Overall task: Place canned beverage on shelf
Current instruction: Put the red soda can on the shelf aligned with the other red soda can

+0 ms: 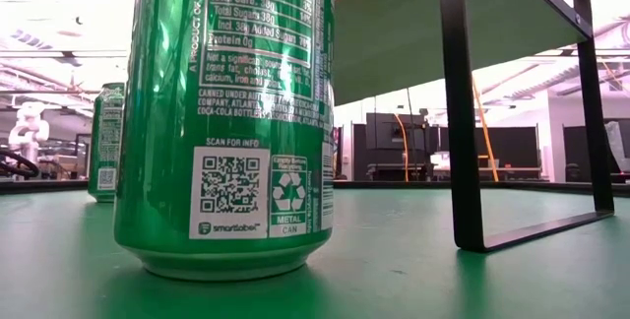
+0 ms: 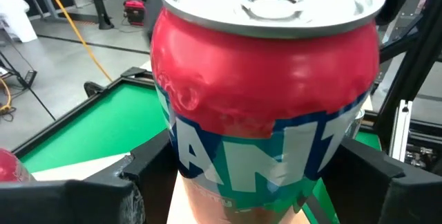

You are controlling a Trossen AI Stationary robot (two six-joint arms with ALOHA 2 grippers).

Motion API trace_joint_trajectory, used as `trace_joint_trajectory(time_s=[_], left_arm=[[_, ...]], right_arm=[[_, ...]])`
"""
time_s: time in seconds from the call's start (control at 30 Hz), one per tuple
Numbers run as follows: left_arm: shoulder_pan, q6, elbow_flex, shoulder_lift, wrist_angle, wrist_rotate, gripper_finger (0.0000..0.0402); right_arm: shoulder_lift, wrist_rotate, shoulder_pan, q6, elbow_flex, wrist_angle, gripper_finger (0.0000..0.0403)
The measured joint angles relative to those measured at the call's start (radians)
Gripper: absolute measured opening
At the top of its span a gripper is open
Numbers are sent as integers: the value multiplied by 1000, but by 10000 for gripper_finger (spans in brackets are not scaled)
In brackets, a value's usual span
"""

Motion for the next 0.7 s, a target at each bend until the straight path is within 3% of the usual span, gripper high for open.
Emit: trace_joint_trajectory(time_s=[0.2, 0.43, 0.7], left_arm=[[9, 1, 0, 0, -21, -5, 285], [19, 1, 0, 0, -34, -6, 285], [18, 3, 0, 0, -48, -6, 285]], right_arm=[[35, -104, -36, 5, 5, 18, 380], [53, -106, -57, -7, 5, 43, 378], [57, -156, -68, -25, 5, 81, 337]])
